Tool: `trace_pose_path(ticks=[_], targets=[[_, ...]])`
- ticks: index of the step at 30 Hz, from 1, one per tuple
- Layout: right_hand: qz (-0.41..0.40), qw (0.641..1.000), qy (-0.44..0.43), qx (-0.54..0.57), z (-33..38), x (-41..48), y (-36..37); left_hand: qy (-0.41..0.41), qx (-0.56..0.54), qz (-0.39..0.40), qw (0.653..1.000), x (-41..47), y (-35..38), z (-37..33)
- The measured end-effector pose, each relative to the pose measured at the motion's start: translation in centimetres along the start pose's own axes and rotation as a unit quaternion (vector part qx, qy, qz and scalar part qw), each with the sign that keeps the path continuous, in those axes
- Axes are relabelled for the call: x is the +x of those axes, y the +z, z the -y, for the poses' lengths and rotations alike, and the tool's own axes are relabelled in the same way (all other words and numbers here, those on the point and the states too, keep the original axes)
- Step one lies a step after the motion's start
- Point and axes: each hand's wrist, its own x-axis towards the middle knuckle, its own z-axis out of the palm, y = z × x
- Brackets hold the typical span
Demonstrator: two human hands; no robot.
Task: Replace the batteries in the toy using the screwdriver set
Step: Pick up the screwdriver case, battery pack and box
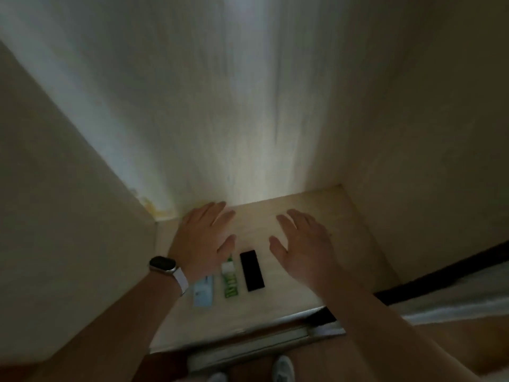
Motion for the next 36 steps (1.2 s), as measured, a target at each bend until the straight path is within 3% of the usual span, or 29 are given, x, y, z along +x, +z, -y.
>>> trace_pose_path(ticks=[10,18,24,31,36], targets=[[0.116,0.989,-0.080,0.040,0.9,3.2,7.8,-0.139,0.000,0.067,0.988,-4.7,6.0,3.1],[0.164,0.985,-0.047,0.029,-0.4,4.4,18.2,-0.237,-0.064,0.117,0.962,-6.8,16.5,7.0],[0.189,0.981,-0.010,0.030,-2.4,4.7,27.1,-0.216,-0.102,0.186,0.953,-8.2,25.8,7.0],[0.211,0.976,0.035,0.048,-3.9,3.5,34.2,-0.283,-0.139,0.187,0.930,-8.1,33.3,5.6],[0.211,0.974,0.050,0.059,-4.7,3.4,37.2,-0.337,-0.085,0.131,0.928,-8.4,35.8,7.2]])
